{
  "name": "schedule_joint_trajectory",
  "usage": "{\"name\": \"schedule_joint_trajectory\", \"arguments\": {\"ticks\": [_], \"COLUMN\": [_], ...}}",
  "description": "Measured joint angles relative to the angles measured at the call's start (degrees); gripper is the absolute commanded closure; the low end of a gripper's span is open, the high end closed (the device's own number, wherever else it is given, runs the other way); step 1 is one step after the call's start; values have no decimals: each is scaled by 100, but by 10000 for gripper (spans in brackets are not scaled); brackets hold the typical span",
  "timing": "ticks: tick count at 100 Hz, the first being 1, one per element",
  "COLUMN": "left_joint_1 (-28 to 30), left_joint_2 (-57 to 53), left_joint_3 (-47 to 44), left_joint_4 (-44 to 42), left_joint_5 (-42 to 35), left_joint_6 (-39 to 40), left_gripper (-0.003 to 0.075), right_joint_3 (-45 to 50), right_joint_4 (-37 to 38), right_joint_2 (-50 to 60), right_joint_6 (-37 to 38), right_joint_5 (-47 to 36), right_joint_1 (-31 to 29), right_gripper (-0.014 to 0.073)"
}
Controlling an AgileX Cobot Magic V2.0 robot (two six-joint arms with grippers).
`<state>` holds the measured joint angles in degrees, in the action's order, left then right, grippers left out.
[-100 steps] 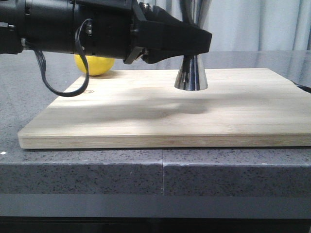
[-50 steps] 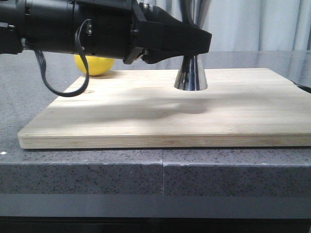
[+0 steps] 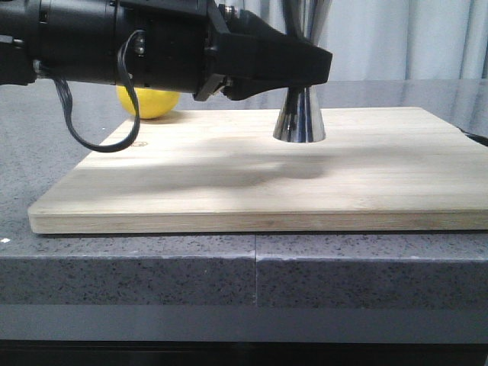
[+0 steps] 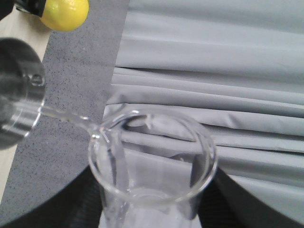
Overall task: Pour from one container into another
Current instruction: 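Tilt the beaker with the right gripper, pouring liquid into the jigger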
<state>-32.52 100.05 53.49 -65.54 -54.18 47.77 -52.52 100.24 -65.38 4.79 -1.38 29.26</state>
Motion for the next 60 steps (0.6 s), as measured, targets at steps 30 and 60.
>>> {"name": "schedule_joint_trajectory", "arguments": {"ticks": [30,60], "left_joint_1": [0,0], "left_joint_2": [0,0], "left_joint_3": [0,0], "left_joint_4": [0,0], "left_joint_5": [0,10], "left_joint_6": [0,0], "left_gripper": [682,682], "right_joint_3": [0,0], "right_joint_4": [164,187], "right_joint_2": [0,0], "right_joint_6": [0,-10], "right_joint_5": [0,-10], "right_joint_1": [0,0], "right_gripper": [291,291]}}
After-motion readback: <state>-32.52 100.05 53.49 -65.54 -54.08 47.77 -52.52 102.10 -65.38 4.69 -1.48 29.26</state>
